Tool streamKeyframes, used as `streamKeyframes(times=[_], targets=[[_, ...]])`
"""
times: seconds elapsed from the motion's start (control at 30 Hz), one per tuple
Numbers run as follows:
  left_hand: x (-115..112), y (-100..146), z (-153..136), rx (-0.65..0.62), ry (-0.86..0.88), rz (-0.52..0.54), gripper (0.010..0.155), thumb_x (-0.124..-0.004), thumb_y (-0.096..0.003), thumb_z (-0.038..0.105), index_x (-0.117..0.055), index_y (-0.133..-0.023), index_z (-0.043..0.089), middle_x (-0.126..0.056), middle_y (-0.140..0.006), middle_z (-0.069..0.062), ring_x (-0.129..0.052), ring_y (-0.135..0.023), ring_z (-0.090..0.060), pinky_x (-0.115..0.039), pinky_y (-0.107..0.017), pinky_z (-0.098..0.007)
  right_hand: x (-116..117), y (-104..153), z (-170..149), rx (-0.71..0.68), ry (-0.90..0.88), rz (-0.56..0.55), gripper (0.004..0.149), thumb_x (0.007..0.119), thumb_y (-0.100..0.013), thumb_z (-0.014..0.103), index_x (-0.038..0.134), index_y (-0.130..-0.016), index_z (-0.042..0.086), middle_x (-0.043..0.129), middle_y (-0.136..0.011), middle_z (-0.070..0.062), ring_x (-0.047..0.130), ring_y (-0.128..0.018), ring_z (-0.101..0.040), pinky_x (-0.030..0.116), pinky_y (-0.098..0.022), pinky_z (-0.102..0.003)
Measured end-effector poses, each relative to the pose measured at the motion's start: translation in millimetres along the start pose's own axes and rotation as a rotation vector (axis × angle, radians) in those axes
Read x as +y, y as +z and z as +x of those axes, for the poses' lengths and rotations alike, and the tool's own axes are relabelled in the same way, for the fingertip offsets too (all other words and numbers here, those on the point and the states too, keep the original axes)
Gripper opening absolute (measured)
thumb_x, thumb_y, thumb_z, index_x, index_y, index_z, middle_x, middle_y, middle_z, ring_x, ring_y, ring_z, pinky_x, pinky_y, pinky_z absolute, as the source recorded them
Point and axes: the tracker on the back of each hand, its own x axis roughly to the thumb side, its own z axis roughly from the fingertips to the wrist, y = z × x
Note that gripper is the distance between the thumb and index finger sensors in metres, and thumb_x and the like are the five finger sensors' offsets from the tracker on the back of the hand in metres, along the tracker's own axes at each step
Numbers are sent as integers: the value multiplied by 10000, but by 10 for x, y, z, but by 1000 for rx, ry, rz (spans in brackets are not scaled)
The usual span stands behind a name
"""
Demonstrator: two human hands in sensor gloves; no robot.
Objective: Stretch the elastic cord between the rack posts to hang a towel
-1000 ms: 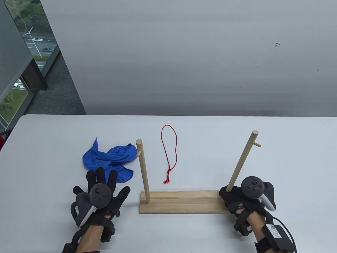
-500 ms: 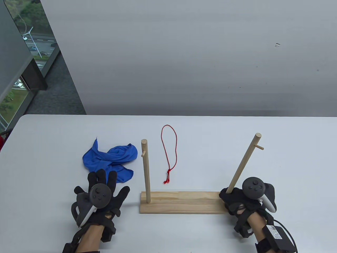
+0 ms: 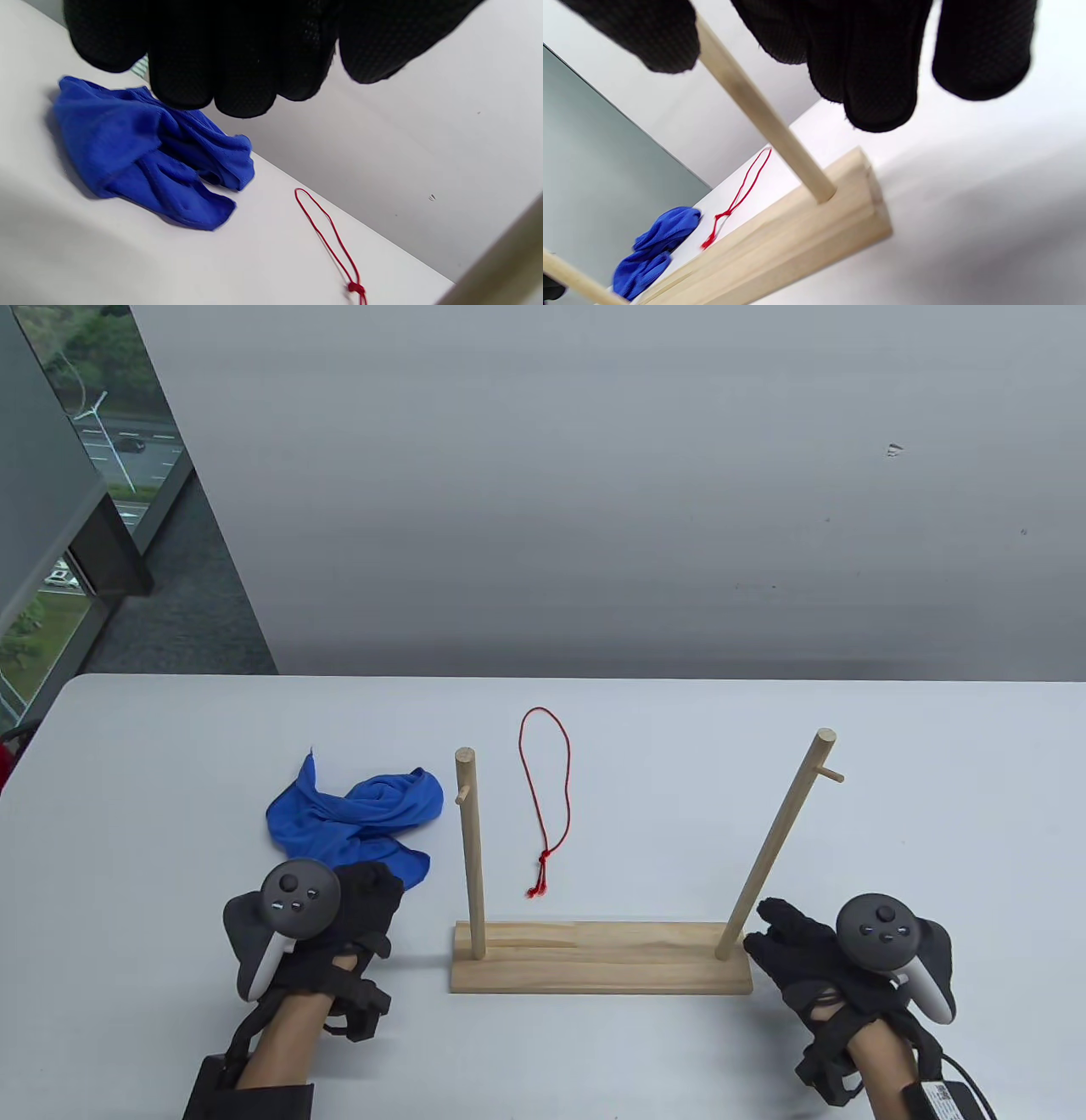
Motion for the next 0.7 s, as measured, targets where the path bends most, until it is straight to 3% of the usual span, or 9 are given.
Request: streamKeyframes(times=[0.1,0.23,0.3,0.53,0.63,0.7], targets=[[-46,-237,171,-26,-53,-120,469,-878,-415,526,-921,-780,234,-1049,-657,-13,-1056,-578,-347,-854,-456,-504,3,70,-43,12,31,-93,653,692,-476,505,581,-961,82,743,-867,-230,921,-668,-384,756,-447,-591],[-156,-562,377,-71,-67,-228,446,-897,-405,508,-942,-746,225,-1067,-529,9,-1075,-445,-316,-869,-391,-468,-20,118,-124,48,16,-82,640,689,-483,486,589,-955,65,730,-866,-251,907,-669,-404,742,-450,-602],[-252,-704,458,-72,-73,-306,474,-908,-401,506,-932,-766,205,-1059,-459,41,-1078,-391,-296,-875,-357,-458,-66,139,-148,51,28,-141,635,696,-477,479,605,-947,62,744,-855,-252,916,-658,-406,747,-445,-602],[-767,-1148,691,-127,-85,-440,496,-955,-364,498,-954,-726,159,-1019,-189,123,-1076,-148,-216,-901,-197,-408,-138,202,-184,70,33,-185,620,695,-477,469,624,-935,58,758,-845,-250,925,-646,-403,748,-443,-602],[-959,-1252,802,-170,-213,-558,536,-940,-382,556,-929,-758,173,-990,-173,167,-1073,-142,-172,-911,-193,-375,-148,201,-181,70,37,-191,614,695,-477,467,632,-931,59,762,-842,-249,927,-643,-403,750,-441,-601],[-1029,-1314,818,-171,-254,-551,554,-945,-365,574,-935,-747,173,-985,-154,172,-1073,-127,-165,-913,-181,-371,-149,197,-183,71,40,-196,613,695,-477,465,634,-930,57,762,-842,-249,928,-642,-402,751,-440,-600]])
